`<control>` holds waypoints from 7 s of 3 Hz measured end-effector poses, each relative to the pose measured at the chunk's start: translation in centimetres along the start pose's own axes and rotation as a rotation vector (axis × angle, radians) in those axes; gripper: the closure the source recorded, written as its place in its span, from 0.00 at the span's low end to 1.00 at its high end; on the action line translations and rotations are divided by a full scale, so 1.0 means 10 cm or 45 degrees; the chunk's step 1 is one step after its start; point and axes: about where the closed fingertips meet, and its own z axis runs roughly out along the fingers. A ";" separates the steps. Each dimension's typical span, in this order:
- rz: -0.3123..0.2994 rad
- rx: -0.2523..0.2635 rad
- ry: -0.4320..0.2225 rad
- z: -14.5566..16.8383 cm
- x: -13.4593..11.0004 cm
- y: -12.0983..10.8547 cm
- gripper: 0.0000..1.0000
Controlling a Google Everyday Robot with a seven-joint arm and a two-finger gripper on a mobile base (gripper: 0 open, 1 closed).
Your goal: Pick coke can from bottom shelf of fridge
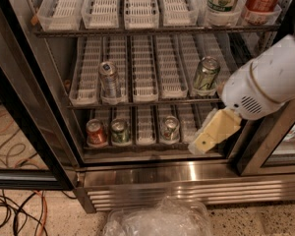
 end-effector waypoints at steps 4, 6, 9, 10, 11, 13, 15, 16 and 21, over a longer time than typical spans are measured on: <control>0.245 -0.067 -0.198 0.99 -0.48 0.79 0.00; 0.388 0.066 -0.199 1.53 -0.48 1.14 0.00; 0.478 0.004 -0.344 2.03 -0.87 1.29 0.00; 0.546 0.068 -0.445 2.15 -0.92 1.21 0.00; 0.709 0.209 -0.609 1.85 -0.80 0.85 0.00; 1.019 0.236 -0.761 1.65 -0.78 0.55 0.00; 1.000 0.178 -0.813 1.82 -1.02 0.67 0.00; 0.941 0.163 -0.885 2.01 -1.21 0.88 0.00; 0.816 0.337 -0.969 2.70 -1.79 1.24 0.00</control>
Offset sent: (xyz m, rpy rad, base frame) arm 0.0100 0.0085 -0.0021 0.0296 -0.0393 -0.0214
